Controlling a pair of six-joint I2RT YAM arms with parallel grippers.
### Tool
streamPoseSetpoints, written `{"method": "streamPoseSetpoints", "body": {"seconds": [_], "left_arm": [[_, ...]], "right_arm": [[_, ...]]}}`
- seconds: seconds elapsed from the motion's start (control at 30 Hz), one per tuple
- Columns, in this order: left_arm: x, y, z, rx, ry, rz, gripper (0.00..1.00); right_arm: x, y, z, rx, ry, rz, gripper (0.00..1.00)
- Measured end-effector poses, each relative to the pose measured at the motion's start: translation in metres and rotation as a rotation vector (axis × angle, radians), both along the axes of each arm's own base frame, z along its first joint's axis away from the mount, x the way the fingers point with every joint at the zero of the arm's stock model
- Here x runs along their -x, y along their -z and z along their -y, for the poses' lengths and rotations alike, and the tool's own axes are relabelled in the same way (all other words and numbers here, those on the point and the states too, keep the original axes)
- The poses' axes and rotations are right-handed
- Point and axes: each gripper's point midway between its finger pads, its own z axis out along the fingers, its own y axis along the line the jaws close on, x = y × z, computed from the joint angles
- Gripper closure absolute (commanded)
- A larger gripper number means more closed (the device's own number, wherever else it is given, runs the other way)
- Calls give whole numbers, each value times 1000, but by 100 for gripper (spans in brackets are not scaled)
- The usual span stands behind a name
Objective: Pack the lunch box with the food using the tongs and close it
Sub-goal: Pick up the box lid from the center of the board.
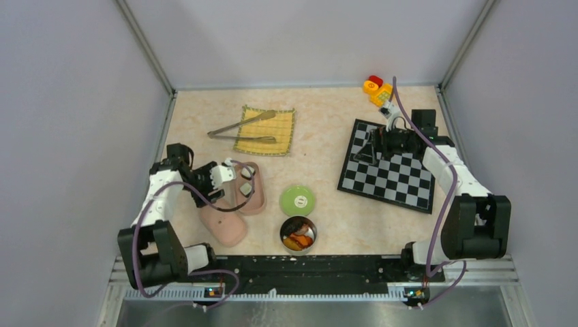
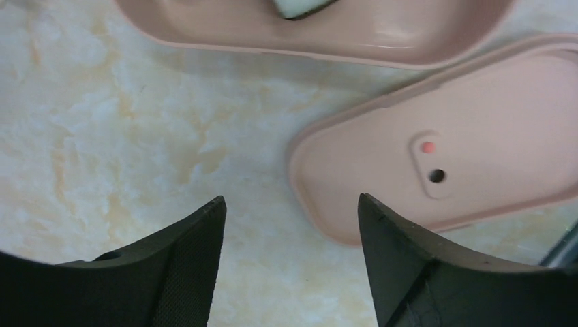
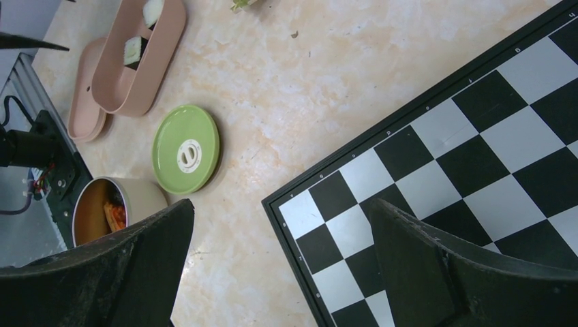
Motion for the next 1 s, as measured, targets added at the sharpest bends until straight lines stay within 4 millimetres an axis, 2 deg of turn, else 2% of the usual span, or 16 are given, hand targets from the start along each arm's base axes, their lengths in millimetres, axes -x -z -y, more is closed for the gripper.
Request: {"method": "streamPoseSetpoints", "body": {"seconds": [0.1, 0.17, 0.33, 0.53, 0.67, 0.97, 1.0], "left_arm": [[-22, 7, -8, 5, -81, -25, 45], [-29, 17, -12, 0, -119, -50, 49], [-27, 37, -13, 11, -153, -130, 52], [-22, 51, -11, 23, -162, -195, 54], [-19, 60, -10, 32, -172, -236, 70], [-24, 61, -6, 73, -193, -290, 99], [-24, 60, -6, 73, -193, -292, 100]], "right_arm": [[0, 0, 0, -1, 1, -1, 2], [0, 0, 0, -1, 3, -3, 2], [0, 0, 0, 1, 5, -3, 2], [0, 0, 0, 1, 5, -3, 3], [0, 0, 0, 1, 5, -3, 3], [0, 0, 0, 0, 4, -2, 3], [0, 0, 0, -1, 3, -2, 3]]}}
